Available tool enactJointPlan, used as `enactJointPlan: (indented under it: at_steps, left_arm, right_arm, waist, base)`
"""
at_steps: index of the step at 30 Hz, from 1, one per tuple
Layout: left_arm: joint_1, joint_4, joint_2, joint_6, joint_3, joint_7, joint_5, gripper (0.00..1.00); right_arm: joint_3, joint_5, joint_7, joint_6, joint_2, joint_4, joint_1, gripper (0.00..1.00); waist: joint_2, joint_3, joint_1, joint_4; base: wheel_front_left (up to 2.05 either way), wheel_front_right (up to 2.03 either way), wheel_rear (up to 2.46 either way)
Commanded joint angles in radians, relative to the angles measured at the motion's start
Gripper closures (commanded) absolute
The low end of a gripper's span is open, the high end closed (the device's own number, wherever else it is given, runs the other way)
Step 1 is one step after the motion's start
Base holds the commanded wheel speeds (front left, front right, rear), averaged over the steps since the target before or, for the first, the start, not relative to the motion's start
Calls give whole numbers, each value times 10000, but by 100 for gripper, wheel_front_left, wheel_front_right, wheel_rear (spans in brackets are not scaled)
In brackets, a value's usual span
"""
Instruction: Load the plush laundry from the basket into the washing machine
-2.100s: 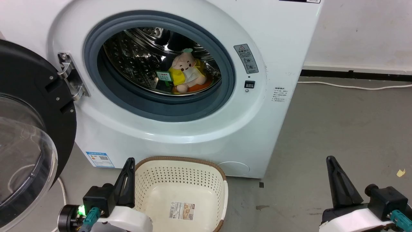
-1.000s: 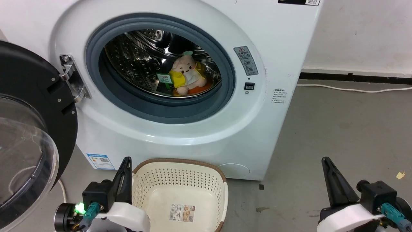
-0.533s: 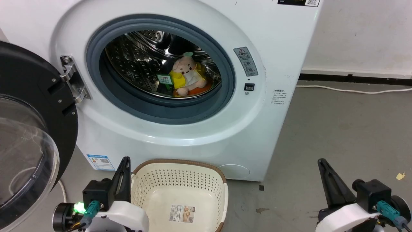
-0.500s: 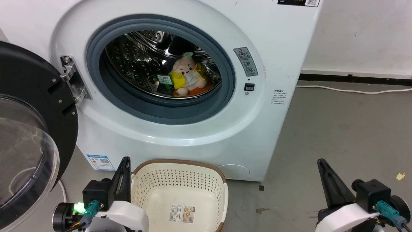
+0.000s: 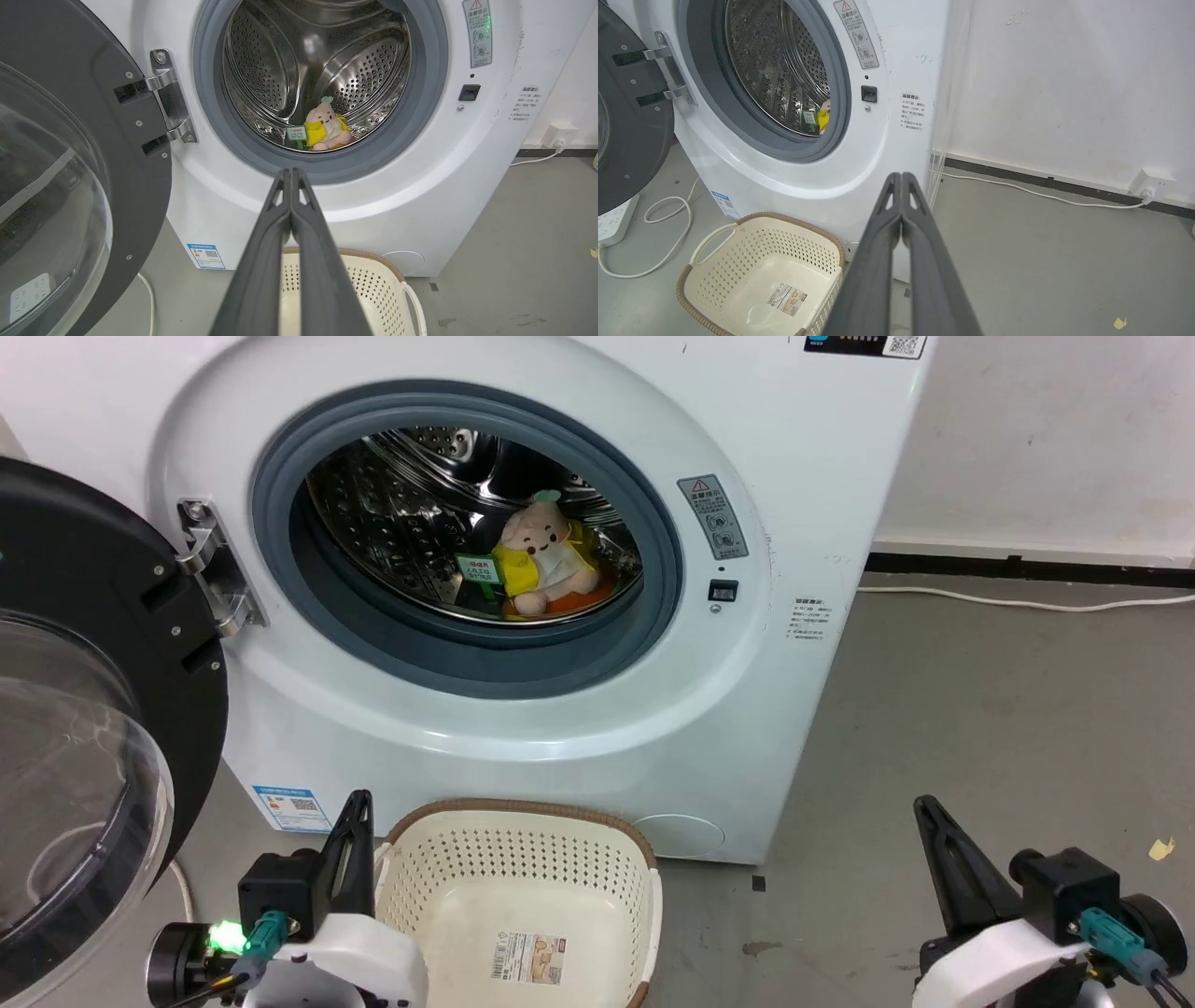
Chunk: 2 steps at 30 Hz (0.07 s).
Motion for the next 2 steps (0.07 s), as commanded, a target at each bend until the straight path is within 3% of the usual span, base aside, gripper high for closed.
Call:
enactJointPlan:
  at_steps: [1,2]
  left_arm:
    - [97,-64,-58,-32,50,50,114,100]
    - [98,-71,-65,-35,62,70,131,100]
  right_arm:
    - [6,-95,66,-7,-9,42,-132,100]
    - [7,-112,86,-7,-9,45,-136,100]
  waist:
    - [0,-5,0,1]
    - [0,-9,0,1]
  base:
    - [0,0,0]
    - [0,0,0]
